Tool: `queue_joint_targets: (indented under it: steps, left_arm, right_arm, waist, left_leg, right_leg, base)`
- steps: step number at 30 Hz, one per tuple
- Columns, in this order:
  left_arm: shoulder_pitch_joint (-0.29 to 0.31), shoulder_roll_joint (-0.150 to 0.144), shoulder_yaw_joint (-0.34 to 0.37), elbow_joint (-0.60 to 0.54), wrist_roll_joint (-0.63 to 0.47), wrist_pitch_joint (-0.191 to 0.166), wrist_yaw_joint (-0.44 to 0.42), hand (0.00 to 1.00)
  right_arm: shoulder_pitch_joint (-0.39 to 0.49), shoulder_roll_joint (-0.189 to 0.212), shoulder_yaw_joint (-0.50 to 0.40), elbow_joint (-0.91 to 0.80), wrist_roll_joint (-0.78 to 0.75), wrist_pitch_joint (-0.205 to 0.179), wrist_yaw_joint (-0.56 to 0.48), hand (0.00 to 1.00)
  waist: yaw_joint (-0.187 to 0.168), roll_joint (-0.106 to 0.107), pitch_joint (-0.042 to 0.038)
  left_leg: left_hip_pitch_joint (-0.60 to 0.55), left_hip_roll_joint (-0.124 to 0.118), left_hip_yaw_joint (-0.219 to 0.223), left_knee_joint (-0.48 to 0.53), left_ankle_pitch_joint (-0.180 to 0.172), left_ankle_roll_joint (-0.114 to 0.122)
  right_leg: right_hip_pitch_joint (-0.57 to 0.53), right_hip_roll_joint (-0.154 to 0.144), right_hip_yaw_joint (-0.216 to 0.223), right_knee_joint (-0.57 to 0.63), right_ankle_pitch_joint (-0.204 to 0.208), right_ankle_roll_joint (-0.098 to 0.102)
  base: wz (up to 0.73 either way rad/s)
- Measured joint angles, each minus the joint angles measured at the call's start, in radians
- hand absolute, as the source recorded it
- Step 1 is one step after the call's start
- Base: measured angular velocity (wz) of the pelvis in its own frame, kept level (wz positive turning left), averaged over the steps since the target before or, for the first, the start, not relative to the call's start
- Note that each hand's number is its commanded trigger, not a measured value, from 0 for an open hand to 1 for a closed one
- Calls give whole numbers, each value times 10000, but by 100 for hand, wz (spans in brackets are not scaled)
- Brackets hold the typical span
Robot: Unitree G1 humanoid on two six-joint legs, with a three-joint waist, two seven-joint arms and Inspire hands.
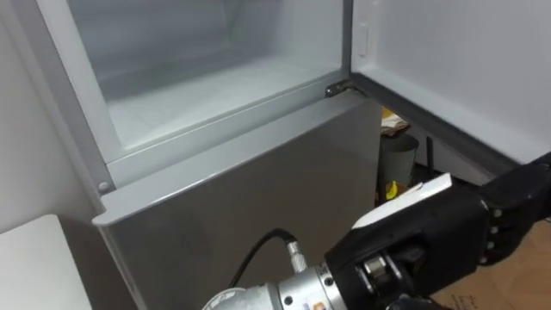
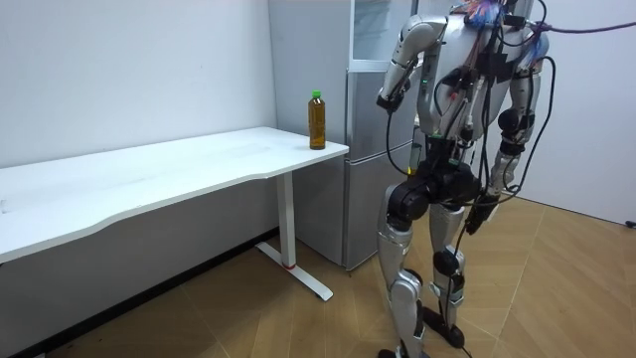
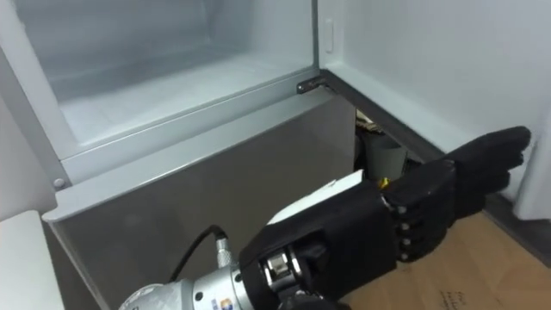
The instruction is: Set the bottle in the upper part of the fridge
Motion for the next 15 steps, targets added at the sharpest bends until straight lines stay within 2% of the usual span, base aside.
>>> queue_joint_targets:
  steps: [7, 10, 15]
  left_arm:
    - [-178, -75, 0, 253, -10, 0, -109, 0]
    - [-226, -73, 6, 366, 16, 5, -107, 0]
    - [-222, -18, 5, 372, 78, 9, -85, 0]
  right_arm:
    - [5, -2, -7, -4, 155, 39, -2, 0]
    - [43, -38, -23, -3, 196, 213, 54, 0]
    - [60, -54, -18, -8, 214, 225, 138, 0]
  waist:
    - [-42, 94, -3]
    - [-62, 132, 11]
    - [-28, 85, 42]
  left_leg:
    - [15, 69, -9, 12, -6, -10]
    - [-28, 94, -66, 5, -6, -12]
    - [-82, 65, -337, -85, -14, -28]
  right_leg:
    - [2, 77, 38, 30, 28, -42]
    - [14, 80, -153, 131, 29, -42]
    - [59, 33, -487, 150, 29, -42]
  base:
    - [-5]
    - [6]
    - [14]
